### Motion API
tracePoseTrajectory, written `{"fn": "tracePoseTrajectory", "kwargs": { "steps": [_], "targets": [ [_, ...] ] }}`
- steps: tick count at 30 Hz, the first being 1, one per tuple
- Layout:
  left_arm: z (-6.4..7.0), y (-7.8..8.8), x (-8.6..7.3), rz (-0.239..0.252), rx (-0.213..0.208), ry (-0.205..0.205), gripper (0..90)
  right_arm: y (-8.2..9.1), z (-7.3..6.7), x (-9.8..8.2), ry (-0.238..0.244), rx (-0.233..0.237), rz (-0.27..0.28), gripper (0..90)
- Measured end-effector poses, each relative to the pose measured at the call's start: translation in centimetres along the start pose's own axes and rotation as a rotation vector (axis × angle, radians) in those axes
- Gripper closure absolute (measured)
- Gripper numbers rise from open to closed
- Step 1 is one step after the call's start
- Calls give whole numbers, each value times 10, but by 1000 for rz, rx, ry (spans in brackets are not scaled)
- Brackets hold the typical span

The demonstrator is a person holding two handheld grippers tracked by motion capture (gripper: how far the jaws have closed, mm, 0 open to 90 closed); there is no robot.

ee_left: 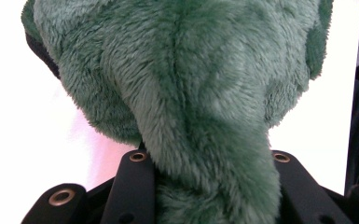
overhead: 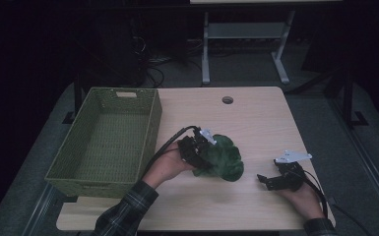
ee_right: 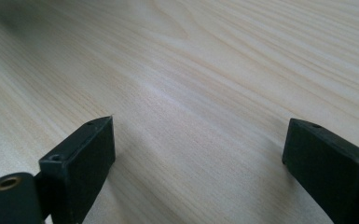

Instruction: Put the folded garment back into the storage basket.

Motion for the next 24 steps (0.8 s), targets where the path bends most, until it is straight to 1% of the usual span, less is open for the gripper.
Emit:
{"fn": "tracePoseTrajectory", "kwargs": {
  "steps": [4,6,9,13,17,18,19,21,24],
  "targets": [
    [-8,21,6,21,41,16,670,0,0,0,0,-1,0,89],
    [-12,30,6,27,58,15,670,0,0,0,0,-1,0,89],
    [-17,43,5,27,83,21,670,0,0,0,0,-2,1,89],
    [-23,64,4,51,115,40,670,0,0,0,3,-2,2,89],
    [-30,87,3,56,160,48,670,0,0,0,2,-2,2,89],
    [-32,93,2,63,172,57,670,0,0,0,3,-2,2,89],
    [-34,97,1,63,181,56,670,0,0,0,4,-1,3,89],
    [-37,106,-1,72,204,70,670,0,0,0,3,-2,2,89],
    [-41,120,-4,82,235,80,670,0,0,0,4,-1,3,89]
  ]
}}
Point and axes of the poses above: each handheld gripper's, and its own axes: y roughly backward along the jaws, x roughly out of its top, z roughly to its right, the point moved 5 cm from there along -y, roughly forward along the jaws, and after that the axes turned 15 degrees about z, right-handed, at the moved point
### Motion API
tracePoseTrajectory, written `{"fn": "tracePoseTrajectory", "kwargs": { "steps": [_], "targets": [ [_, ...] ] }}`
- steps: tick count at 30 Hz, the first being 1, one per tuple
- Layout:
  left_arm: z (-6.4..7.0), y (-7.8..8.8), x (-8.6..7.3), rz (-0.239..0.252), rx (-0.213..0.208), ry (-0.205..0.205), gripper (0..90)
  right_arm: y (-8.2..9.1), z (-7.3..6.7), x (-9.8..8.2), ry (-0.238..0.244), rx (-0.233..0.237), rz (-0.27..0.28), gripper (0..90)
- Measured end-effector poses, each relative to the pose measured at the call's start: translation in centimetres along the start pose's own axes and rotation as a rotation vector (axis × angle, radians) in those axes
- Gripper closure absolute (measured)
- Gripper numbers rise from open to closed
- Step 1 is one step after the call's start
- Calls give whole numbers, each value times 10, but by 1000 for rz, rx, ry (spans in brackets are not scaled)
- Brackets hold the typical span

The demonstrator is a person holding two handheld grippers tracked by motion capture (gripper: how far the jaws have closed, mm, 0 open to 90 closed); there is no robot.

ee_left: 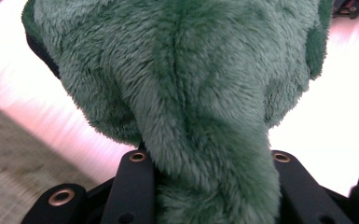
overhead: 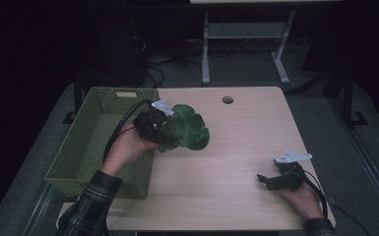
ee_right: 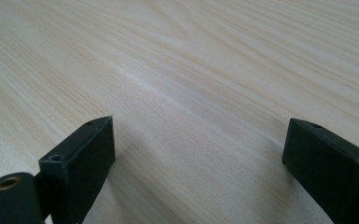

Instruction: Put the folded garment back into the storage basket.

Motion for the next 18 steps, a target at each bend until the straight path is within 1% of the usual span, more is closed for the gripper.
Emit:
{"fn": "tracePoseTrajectory", "kwargs": {
  "steps": [2,6,8,15,18],
  "targets": [
    [-6,10,-1,6,23,5,670,0,0,0,0,0,0,89],
    [-15,23,-4,6,57,13,670,0,0,0,0,0,0,89],
    [-20,30,-7,15,70,22,669,0,0,0,-1,0,0,89],
    [-37,52,-24,21,124,62,668,0,0,0,0,0,0,90],
    [-45,62,-32,27,154,87,667,0,0,0,-1,-1,0,89]
  ]
}}
Point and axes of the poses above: each handheld gripper's, and its own axes: y roughly backward along the jaws, x roughly out of its top, z roughly to its right, the point moved 5 cm from there along -y, roughly forward along the jaws, and after that the axes turned 15 degrees about z, right-handed, at the moved point
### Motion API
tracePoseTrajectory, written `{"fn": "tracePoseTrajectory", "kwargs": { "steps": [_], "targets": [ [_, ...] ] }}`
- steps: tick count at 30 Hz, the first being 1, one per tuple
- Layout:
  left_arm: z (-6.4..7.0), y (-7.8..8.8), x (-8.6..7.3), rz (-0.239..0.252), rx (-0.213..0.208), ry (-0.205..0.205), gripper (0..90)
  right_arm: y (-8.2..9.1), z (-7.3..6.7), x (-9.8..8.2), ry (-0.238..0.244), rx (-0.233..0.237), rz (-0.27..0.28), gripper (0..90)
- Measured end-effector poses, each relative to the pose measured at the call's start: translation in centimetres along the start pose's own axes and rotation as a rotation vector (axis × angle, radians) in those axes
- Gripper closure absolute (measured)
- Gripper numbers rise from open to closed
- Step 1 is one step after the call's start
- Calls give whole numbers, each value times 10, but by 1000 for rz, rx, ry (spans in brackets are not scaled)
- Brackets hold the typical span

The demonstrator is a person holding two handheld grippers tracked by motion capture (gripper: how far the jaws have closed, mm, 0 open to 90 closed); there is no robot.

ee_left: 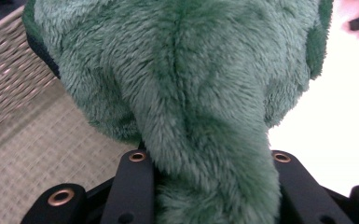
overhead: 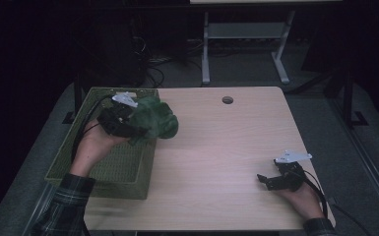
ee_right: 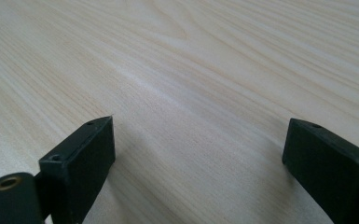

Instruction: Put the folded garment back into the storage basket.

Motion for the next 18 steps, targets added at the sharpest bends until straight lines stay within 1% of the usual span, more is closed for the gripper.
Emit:
{"fn": "tracePoseTrajectory", "kwargs": {
  "steps": [2,8,10,13,18],
  "targets": [
    [-6,6,-5,8,19,17,666,0,0,0,1,1,1,89],
    [-26,19,-23,7,81,62,663,0,0,0,0,0,0,89],
    [-32,22,-30,4,99,78,662,0,0,0,0,0,0,89],
    [-41,24,-42,6,131,116,661,0,0,0,-1,0,-1,89],
    [-53,26,-60,6,167,164,660,0,0,0,1,0,0,89]
  ]
}}
Point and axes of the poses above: each handheld gripper's, and its own axes: y roughly backward along the jaws, x roughly out of its top, z roughly to its right, the point moved 5 cm from there along -y, roughly forward along the jaws, and after that the axes turned 15 degrees about z, right-handed, at the moved point
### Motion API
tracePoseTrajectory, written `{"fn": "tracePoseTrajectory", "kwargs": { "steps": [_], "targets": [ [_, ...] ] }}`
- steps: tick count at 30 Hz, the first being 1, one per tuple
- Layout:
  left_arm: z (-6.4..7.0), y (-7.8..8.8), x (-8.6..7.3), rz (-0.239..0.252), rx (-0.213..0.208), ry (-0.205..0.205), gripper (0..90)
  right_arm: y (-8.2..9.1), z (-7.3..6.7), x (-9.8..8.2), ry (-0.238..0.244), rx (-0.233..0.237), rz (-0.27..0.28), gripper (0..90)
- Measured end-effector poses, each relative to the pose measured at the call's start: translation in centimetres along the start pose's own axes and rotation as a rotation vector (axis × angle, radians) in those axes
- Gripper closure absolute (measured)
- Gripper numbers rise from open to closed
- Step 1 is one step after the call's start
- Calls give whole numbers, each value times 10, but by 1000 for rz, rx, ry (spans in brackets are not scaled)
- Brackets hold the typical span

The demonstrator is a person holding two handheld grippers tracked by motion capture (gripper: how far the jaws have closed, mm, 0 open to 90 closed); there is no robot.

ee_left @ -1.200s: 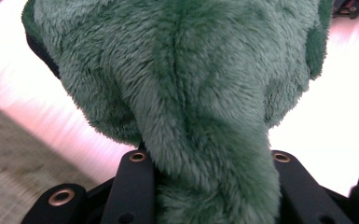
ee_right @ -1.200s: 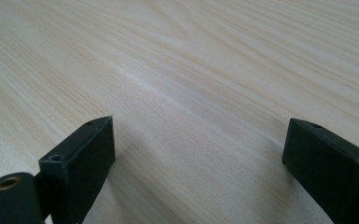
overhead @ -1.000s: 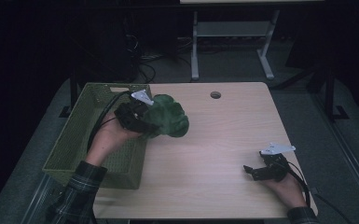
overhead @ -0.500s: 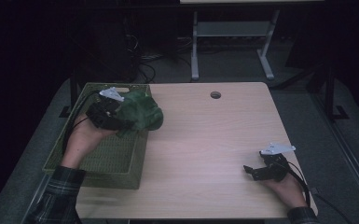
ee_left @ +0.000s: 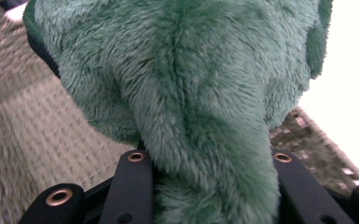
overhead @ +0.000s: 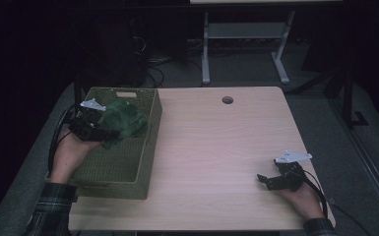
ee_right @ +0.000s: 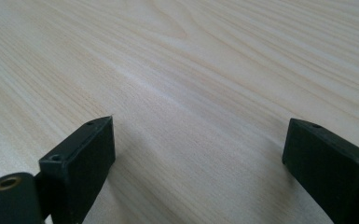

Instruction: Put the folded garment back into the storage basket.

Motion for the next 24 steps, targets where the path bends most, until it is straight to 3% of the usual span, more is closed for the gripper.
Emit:
{"fn": "tracePoseTrajectory", "kwargs": {
  "steps": [5,17,24],
  "targets": [
    [-12,-6,-19,-12,44,47,658,0,0,0,0,0,0,89],
    [-29,-31,-55,-65,86,123,653,0,0,0,0,1,1,89],
    [-33,-45,-72,-129,95,146,638,0,0,0,0,1,1,89]
  ]
}}
Point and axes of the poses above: each handheld gripper's, and its own axes: y roughly backward along the jaws, x roughly out of its top, z roughly to its right, the point moved 5 cm from there along -y, roughly forward along the jaws, and after that the axes turned 15 degrees about z, right-handed, at the moved point
